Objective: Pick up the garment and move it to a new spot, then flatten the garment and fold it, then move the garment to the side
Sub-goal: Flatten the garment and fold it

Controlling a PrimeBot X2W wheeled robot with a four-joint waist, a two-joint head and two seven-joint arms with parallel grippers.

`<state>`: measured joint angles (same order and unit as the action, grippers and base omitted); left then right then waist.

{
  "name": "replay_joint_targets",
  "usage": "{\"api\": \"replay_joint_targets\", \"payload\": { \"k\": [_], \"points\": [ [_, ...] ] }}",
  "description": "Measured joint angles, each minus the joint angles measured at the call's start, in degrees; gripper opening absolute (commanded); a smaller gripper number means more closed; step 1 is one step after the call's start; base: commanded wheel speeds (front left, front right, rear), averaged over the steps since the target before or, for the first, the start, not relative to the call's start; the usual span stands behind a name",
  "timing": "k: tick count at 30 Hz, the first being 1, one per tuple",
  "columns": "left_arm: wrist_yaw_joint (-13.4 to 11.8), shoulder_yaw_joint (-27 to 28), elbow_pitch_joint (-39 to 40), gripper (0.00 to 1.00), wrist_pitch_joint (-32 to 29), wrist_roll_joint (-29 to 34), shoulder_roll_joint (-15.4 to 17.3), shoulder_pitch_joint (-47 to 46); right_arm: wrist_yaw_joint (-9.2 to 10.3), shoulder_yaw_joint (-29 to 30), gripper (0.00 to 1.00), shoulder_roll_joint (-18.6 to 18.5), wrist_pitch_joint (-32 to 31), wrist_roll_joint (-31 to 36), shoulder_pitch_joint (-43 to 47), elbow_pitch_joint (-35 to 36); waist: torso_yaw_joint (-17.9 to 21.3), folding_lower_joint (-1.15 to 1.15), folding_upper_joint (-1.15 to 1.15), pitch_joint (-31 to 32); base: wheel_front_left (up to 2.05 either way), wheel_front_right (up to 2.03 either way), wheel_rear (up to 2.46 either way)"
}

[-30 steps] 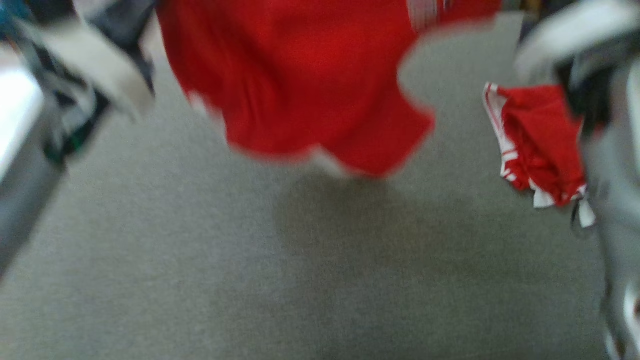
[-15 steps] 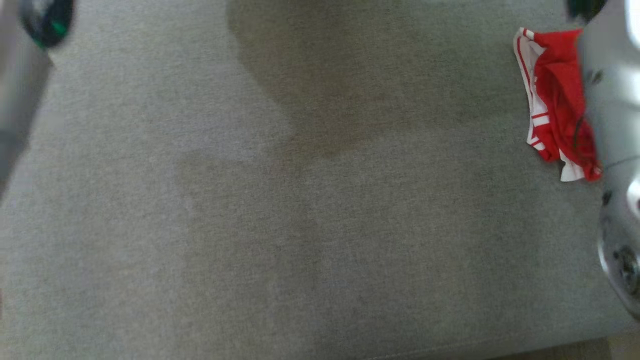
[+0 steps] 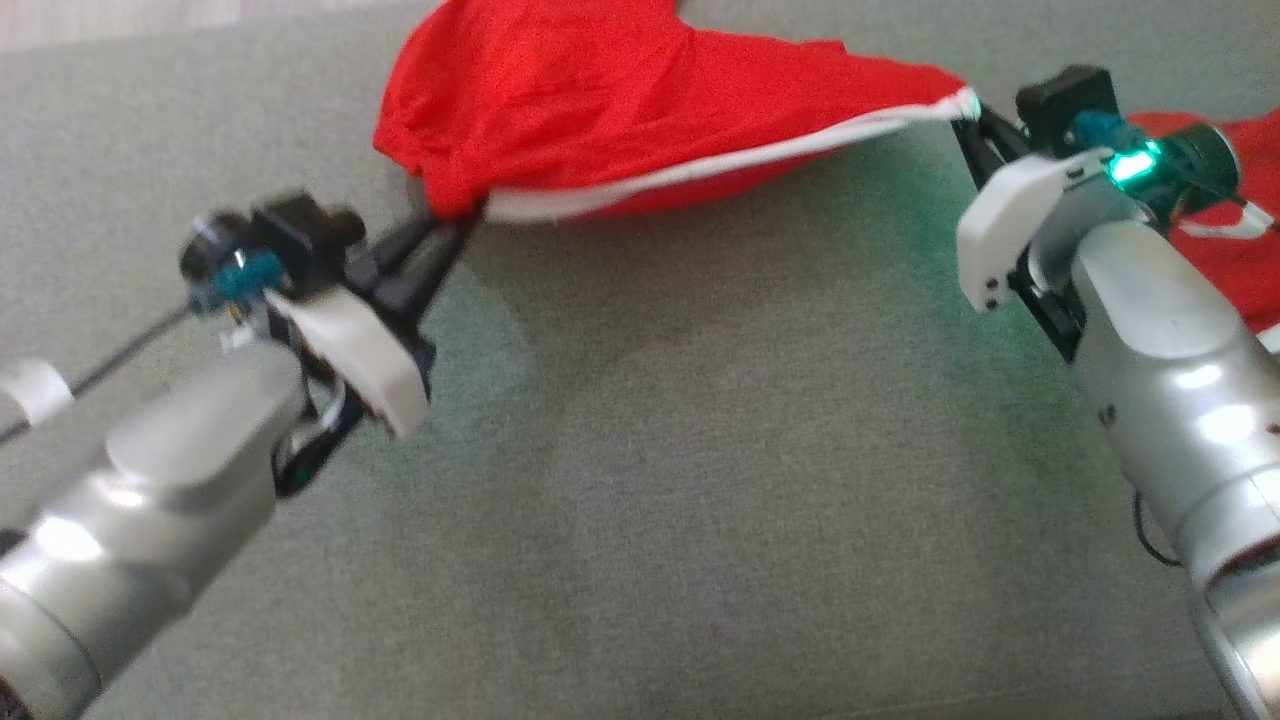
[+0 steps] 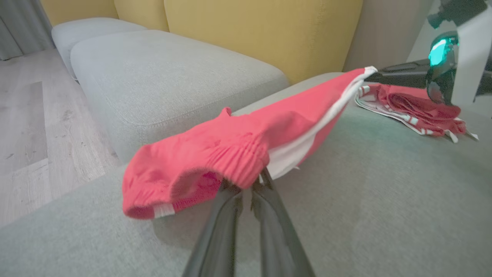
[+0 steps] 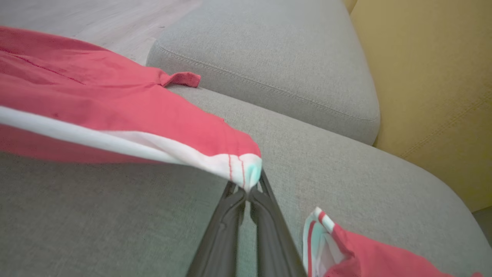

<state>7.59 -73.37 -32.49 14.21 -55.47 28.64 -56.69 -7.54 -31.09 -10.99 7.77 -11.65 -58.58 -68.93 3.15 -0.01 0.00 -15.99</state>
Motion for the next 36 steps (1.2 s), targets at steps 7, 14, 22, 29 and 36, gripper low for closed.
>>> {"api": "replay_joint_targets", "payload": {
  "k": [7, 14, 22, 29, 36],
  "points": [
    [0.00, -1.30, 3.02, 0.00, 0.08, -0.01, 0.77, 6.09, 0.00, -14.23, 0.00, -7.58, -7.54, -13.80, 7.19, 10.20, -0.17, 0.00, 0.00, 4.46, 0.00, 0.00, 0.00],
    [0.00, -2.07, 6.41, 0.00, 0.08, 1.14, 1.56, 11.80, 0.00, -24.35, 0.00, -18.56, -14.36, -26.49, 12.32, 23.08, -0.10, 0.00, 0.00, 8.84, 0.00, 0.00, 0.00],
    [0.00, -2.27, 11.06, 0.00, -0.05, 2.69, 2.66, 19.70, 0.00, -30.95, 0.00, -27.61, -19.23, -34.85, 18.09, 34.06, 0.95, 0.00, 0.00, 14.17, 0.00, 0.00, 0.00],
    [-0.75, -2.35, 18.31, 0.00, -1.65, 3.01, 3.47, 25.85, 0.00, -33.17, 0.00, -35.73, -21.41, -37.75, 22.46, 43.05, 2.38, 0.00, 0.00, 17.43, 0.00, 0.00, 0.00],
    [-3.56, -2.09, 23.56, 0.00, -2.47, 3.01, 3.92, 27.39, 0.00, -29.65, 0.00, -39.80, -21.25, -37.50, 23.79, 47.20, 2.26, 0.00, 0.00, 17.34, 0.00, 0.00, 0.00]
  ]
}}
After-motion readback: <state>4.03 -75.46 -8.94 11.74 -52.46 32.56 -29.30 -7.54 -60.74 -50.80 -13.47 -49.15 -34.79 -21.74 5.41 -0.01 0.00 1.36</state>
